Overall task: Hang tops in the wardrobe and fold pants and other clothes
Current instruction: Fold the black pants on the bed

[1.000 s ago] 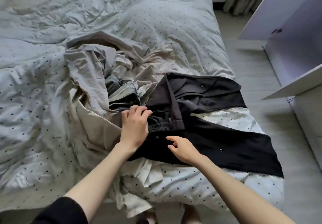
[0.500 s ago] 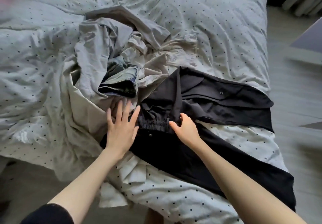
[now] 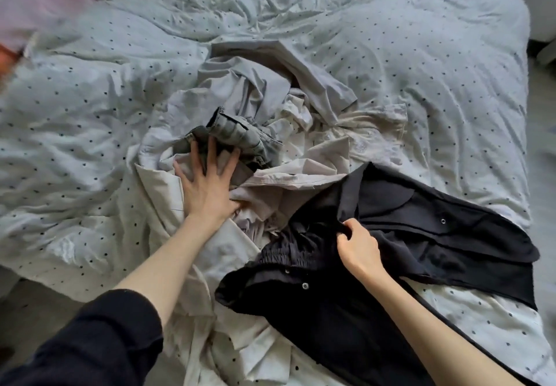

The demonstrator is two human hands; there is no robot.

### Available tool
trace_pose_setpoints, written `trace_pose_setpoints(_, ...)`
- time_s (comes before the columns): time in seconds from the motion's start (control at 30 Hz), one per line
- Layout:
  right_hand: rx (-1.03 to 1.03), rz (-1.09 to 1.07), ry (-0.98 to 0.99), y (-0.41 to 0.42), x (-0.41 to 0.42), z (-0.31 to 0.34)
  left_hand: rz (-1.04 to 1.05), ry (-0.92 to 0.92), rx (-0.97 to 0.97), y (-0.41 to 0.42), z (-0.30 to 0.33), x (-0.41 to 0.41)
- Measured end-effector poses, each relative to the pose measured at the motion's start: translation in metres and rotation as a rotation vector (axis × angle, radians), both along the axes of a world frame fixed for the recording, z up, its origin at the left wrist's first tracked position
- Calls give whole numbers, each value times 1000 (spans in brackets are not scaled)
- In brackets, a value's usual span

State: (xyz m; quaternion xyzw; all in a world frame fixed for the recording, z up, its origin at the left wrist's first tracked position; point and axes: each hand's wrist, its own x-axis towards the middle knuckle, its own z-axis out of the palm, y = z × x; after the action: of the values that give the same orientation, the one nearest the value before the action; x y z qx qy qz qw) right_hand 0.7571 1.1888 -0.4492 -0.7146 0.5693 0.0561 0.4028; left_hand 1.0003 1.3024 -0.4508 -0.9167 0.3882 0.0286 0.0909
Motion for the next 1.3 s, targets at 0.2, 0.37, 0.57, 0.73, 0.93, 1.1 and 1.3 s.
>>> trace_pose_setpoints(0.2, 179, -148, -126, -23, 44, 19, 76, 206, 71, -22, -40, 35)
trace_pose_setpoints(0.37, 457, -436, -288, -59, 93, 51, 46, 272, 141, -36, -38, 47)
trace_pose_setpoints(0.57, 648, -428, -566, -81, 184, 60, -99, 142, 1, -10, -5, 43)
trace_pose_setpoints(0.73, 70, 196, -267, -64, 168, 35, -112, 84, -213, 21, 9, -1)
trace_pose_setpoints(0.93, -396, 263, -283, -52, 118, 35, -212, -18, -459, 32, 2, -69)
trace_pose_setpoints(1.1, -259, 193, -255, 0, 21, 4, -353, 75, -319, 49, -11, -127)
trace_pose_setpoints(1.3, -205, 210, 11, 57, -133, -25, -272, 459, -165, 75, -35, -219)
